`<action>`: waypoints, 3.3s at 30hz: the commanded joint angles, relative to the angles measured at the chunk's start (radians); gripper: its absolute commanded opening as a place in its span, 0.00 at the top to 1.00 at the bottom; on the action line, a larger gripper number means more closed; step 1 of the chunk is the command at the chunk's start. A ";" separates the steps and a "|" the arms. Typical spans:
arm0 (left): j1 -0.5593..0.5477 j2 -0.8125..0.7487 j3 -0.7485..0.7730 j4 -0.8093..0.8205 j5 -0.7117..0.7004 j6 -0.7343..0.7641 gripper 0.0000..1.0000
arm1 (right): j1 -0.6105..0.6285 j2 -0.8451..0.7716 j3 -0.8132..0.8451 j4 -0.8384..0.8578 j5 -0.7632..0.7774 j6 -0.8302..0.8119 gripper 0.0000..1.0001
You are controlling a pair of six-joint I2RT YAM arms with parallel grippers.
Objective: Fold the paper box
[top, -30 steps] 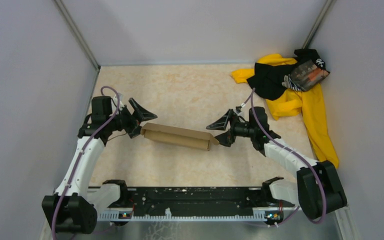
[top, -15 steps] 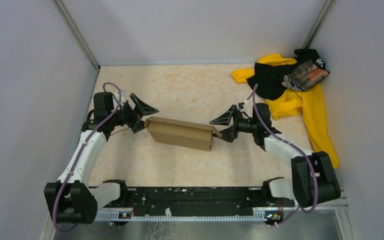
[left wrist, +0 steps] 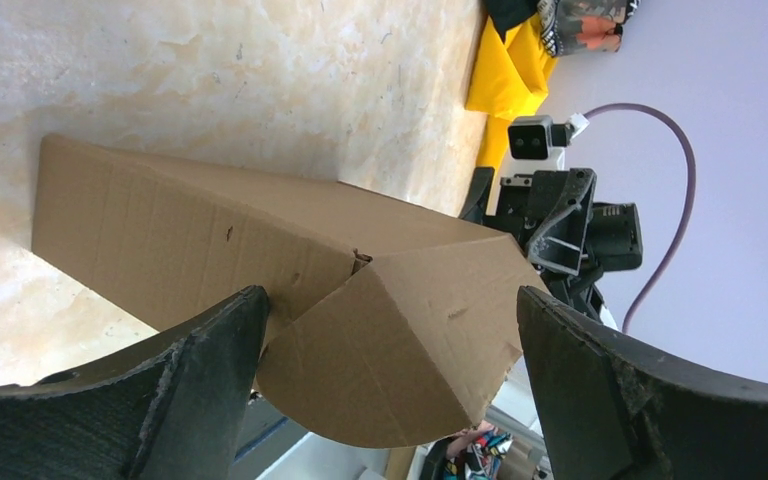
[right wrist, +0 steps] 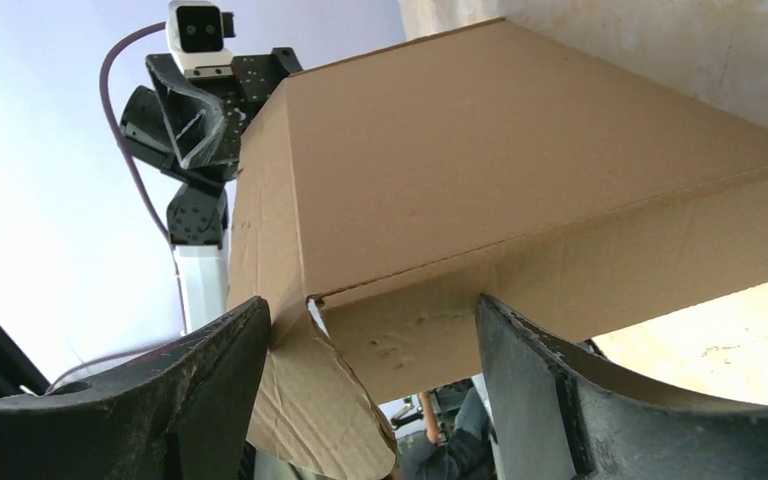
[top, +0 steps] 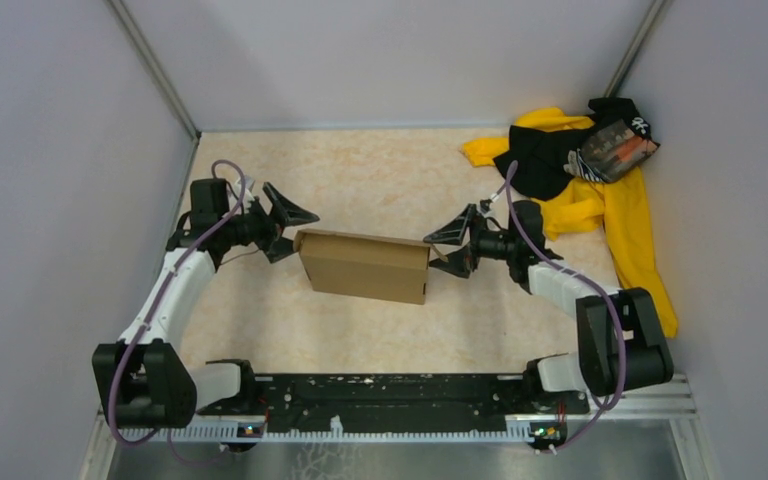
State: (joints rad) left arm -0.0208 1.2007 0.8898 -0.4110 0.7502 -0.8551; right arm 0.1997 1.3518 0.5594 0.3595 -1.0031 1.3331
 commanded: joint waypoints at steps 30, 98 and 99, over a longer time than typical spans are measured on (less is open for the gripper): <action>0.146 -0.025 0.078 -0.077 0.103 0.088 0.01 | -0.256 -0.002 0.289 -0.316 0.065 -0.492 0.21; 0.208 -0.124 -0.003 -0.091 0.112 0.233 0.01 | 0.494 0.104 0.788 -1.095 0.563 -1.997 0.02; 0.209 -0.124 -0.003 -0.091 0.112 0.233 0.01 | 0.494 0.104 0.786 -1.094 0.564 -1.997 0.03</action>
State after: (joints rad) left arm 0.1772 1.0817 0.8963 -0.5304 0.8383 -0.6384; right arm 0.6853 1.4673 1.3239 -0.7677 -0.4522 -0.6590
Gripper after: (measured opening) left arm 0.987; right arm 0.983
